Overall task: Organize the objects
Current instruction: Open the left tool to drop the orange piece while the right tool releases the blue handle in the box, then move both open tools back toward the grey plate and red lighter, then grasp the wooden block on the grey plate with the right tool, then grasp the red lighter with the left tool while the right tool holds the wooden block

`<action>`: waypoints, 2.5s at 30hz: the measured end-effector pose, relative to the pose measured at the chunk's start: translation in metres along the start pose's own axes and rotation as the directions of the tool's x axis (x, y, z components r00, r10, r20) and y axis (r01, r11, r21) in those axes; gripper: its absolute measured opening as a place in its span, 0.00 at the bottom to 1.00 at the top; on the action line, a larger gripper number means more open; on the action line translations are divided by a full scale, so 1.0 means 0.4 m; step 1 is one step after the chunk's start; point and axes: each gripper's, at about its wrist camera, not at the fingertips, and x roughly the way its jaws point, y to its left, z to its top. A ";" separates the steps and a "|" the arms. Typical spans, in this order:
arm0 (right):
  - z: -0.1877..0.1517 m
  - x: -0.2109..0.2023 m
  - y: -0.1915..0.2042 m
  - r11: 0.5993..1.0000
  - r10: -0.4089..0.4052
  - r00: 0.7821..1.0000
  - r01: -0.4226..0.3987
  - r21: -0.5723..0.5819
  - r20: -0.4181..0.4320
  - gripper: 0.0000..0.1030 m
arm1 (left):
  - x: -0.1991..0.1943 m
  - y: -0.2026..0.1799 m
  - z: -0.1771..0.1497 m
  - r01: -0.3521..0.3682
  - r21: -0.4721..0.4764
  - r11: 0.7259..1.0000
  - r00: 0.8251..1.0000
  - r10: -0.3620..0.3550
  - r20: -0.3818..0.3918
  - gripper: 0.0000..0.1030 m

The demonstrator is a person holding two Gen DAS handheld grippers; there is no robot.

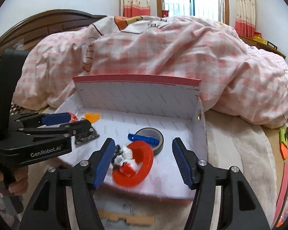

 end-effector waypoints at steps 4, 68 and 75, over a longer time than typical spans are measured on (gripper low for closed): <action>-0.019 -0.049 0.005 1.000 0.014 1.000 -0.014 0.009 0.023 0.62 | -0.055 0.006 -0.040 0.022 -0.018 1.000 1.000 -0.022 0.003 0.51; -0.220 -0.075 0.001 0.996 0.055 0.994 -0.048 0.074 -0.095 0.76 | -0.063 -0.058 -0.167 0.097 -0.082 0.992 0.994 -0.101 -0.046 0.66; -0.253 -0.062 -0.003 0.997 0.057 0.992 -0.051 0.059 -0.111 0.76 | -0.037 -0.087 -0.154 0.037 -0.055 0.998 0.998 -0.040 -0.054 0.80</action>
